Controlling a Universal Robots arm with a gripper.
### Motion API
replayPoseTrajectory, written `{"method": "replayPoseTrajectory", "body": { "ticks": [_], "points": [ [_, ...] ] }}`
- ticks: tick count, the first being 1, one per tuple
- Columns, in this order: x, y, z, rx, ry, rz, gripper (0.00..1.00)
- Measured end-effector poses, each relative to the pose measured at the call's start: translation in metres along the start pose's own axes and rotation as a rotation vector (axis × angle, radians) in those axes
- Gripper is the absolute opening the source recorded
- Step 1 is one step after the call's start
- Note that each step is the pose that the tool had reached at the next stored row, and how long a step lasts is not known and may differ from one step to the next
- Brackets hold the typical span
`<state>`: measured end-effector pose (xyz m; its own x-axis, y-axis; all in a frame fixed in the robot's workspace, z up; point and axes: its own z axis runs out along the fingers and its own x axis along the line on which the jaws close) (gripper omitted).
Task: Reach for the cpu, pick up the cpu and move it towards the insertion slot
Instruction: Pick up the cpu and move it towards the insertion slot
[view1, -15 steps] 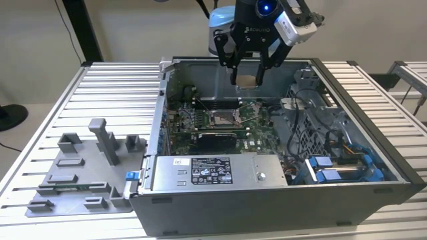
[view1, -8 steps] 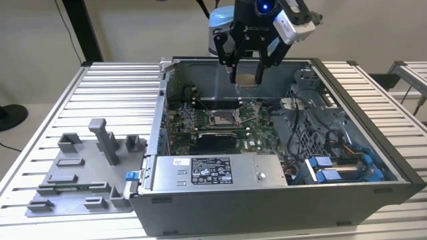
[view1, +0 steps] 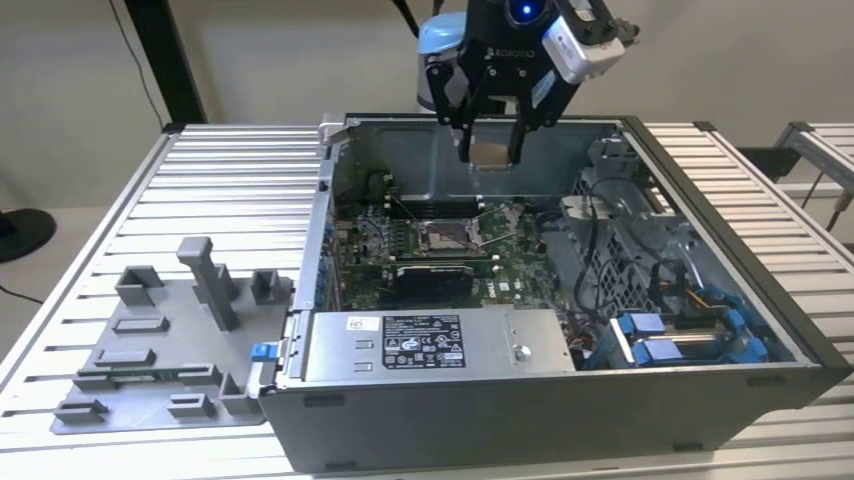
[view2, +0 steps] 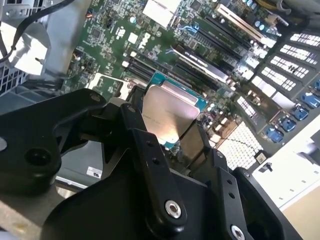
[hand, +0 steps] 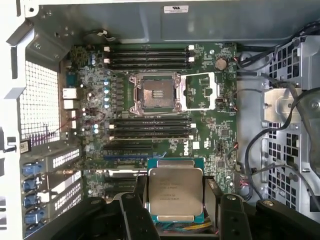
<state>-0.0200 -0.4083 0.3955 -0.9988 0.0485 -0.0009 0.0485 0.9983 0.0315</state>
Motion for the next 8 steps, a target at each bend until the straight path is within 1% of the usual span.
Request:
{"method": "replayPoseTrajectory", "body": {
  "ticks": [2, 3, 8],
  "points": [
    [0.0006, 0.0057, 0.0007, 0.0, 0.0, 0.0, 0.0],
    [0.001, 0.0095, 0.0011, 0.0001, 0.0, 0.0, 0.0],
    [0.006, 0.0313, 0.005, -0.0001, 0.0, 0.0, 0.0]
  ]
}}
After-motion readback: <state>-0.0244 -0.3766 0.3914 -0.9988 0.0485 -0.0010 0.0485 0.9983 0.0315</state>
